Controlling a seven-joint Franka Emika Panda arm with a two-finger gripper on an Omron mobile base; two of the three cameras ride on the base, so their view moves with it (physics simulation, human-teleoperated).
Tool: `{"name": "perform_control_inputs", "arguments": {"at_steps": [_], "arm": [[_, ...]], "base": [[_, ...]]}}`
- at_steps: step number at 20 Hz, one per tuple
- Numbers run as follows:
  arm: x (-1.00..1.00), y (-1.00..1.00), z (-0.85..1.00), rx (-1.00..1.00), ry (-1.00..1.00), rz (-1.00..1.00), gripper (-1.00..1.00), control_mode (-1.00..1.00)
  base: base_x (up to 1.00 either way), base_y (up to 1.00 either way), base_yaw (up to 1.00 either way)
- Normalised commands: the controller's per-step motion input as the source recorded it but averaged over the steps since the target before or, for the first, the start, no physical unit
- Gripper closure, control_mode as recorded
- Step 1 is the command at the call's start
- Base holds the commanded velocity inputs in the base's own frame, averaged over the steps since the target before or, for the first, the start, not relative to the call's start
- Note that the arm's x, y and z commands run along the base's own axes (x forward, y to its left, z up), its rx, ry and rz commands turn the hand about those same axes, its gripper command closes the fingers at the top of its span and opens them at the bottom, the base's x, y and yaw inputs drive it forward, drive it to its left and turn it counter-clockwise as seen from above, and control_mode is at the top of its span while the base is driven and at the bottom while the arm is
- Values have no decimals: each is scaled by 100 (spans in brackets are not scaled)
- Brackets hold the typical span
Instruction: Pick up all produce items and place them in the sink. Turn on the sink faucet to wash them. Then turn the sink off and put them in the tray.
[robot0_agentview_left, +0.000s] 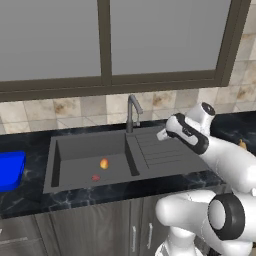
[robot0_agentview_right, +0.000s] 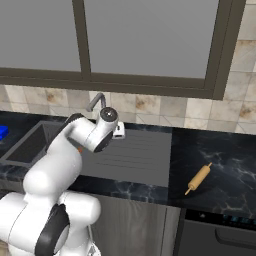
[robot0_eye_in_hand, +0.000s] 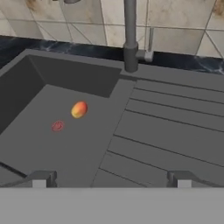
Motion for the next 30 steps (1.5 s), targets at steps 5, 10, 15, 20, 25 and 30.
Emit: {"name": "perform_control_inputs", "arguments": {"at_steps": [5,10,15,20,25,30], "arm": [[47,0,0,7,-12,11,-100,-100],[45,-1,0,4,-14,13,-100,-100],[34,-4,0,2,-19,11,-100,-100],[38,-2,0,1,-17,8,-100,-100],[46,0,0,1,-10,5,-100,-100],[45,0,0,0,-11,4,-100,-100]], "base": [[0,0,0],[0,0,0],[0,0,0],[0,0,0],[0,0,0],[0,0,0]]}}
